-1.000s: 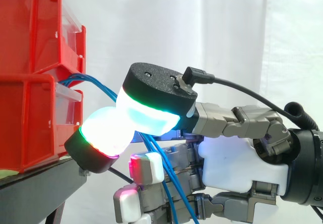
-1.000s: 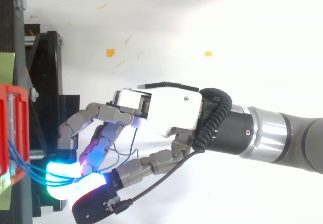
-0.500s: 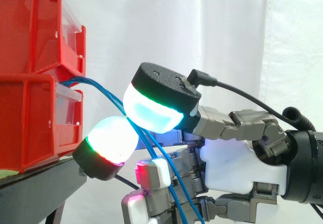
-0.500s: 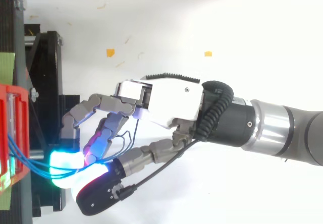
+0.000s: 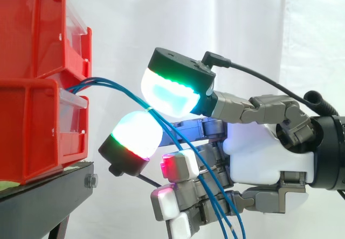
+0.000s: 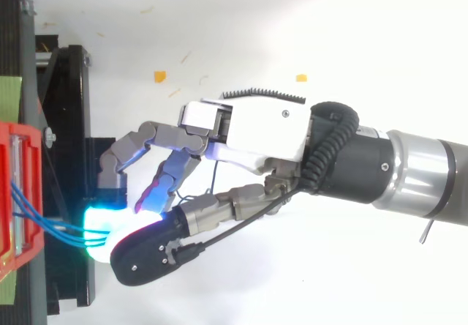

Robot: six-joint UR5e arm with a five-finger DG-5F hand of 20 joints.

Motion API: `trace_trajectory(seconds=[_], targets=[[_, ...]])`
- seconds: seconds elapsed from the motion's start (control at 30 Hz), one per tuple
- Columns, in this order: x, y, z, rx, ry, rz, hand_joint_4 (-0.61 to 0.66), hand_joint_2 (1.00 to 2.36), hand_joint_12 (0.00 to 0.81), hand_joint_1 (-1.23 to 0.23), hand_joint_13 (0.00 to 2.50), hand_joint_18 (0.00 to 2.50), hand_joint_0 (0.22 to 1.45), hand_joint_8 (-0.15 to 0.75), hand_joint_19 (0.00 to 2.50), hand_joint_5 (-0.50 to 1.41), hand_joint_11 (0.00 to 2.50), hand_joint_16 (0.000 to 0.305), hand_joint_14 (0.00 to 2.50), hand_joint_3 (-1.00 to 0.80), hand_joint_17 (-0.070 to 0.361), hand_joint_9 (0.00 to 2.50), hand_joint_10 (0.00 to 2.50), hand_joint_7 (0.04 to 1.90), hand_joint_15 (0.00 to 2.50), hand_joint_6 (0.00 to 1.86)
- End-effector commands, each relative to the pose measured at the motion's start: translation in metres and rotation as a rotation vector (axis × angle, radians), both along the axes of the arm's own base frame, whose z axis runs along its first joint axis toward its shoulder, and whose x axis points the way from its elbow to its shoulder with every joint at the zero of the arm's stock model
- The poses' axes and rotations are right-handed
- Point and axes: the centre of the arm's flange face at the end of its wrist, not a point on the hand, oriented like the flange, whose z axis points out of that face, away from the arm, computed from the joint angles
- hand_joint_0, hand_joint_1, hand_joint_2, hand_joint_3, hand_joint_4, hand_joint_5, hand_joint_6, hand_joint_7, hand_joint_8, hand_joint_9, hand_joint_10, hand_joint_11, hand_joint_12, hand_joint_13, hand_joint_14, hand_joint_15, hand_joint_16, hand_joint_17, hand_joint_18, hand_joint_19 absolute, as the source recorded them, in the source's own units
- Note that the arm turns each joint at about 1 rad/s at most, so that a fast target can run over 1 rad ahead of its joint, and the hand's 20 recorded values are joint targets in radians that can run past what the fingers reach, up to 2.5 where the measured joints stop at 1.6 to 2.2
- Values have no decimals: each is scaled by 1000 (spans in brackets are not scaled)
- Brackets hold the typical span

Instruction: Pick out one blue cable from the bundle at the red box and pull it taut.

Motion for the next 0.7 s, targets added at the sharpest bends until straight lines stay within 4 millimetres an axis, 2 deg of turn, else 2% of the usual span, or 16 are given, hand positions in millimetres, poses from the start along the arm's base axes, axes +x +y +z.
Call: trace_trajectory(seconds=[0.0,0.27,0.37,0.5,0.57,0.67], targets=[[-1,0,3,-1,5,0,128,1014,373,-699,1060,866,587,296,683,-82,885,52,27,-329,116,1241,33,914,671,888],[-2,-2,7,-1,4,-5,104,1019,372,-804,1054,867,607,300,685,-93,892,51,27,-276,116,1212,34,895,681,901],[-3,-2,6,-2,11,-5,65,1019,370,-836,1058,875,630,300,682,-92,897,51,27,-240,115,1217,35,909,674,918],[-3,-3,5,-2,13,-6,-54,1022,367,-917,1064,891,695,303,671,-87,907,50,26,-183,113,1227,35,952,679,945],[-3,-3,6,-2,11,-6,-70,1022,363,-923,1068,900,712,298,672,-89,908,50,27,-189,112,1231,35,1013,673,946],[-3,-3,5,-3,14,-6,-82,1019,361,-926,1077,908,744,290,680,-93,904,49,28,-257,110,1234,35,1012,685,953]])
